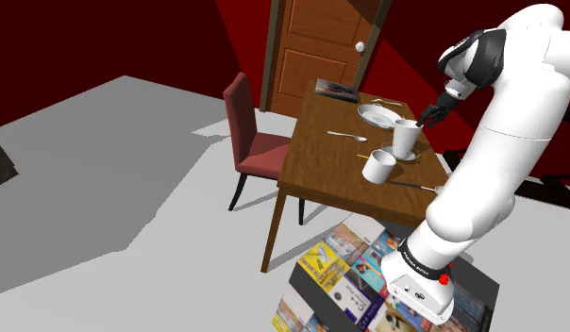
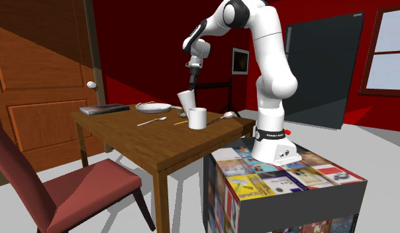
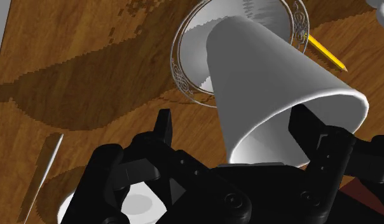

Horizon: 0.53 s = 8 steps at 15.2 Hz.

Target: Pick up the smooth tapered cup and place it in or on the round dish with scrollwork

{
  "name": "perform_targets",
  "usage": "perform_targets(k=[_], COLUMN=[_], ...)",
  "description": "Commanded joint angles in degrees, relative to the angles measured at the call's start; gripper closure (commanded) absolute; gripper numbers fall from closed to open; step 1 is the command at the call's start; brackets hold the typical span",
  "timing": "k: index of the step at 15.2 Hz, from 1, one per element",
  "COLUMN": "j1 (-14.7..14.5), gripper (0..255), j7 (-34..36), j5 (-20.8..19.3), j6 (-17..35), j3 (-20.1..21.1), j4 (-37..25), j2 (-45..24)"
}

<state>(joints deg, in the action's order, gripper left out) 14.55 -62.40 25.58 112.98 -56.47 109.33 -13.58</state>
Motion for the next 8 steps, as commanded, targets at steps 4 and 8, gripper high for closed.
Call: perform_targets(k=[4,8], j1=[-0.11,-0.14], gripper=[0,0], j7=[2.05,2.04], j5=[-3.17,-3.16], j6=[-6.0,-6.0], j3=[-1.48,-1.51], j4=[-4.85,-4.85], j2=[2.58,2.57])
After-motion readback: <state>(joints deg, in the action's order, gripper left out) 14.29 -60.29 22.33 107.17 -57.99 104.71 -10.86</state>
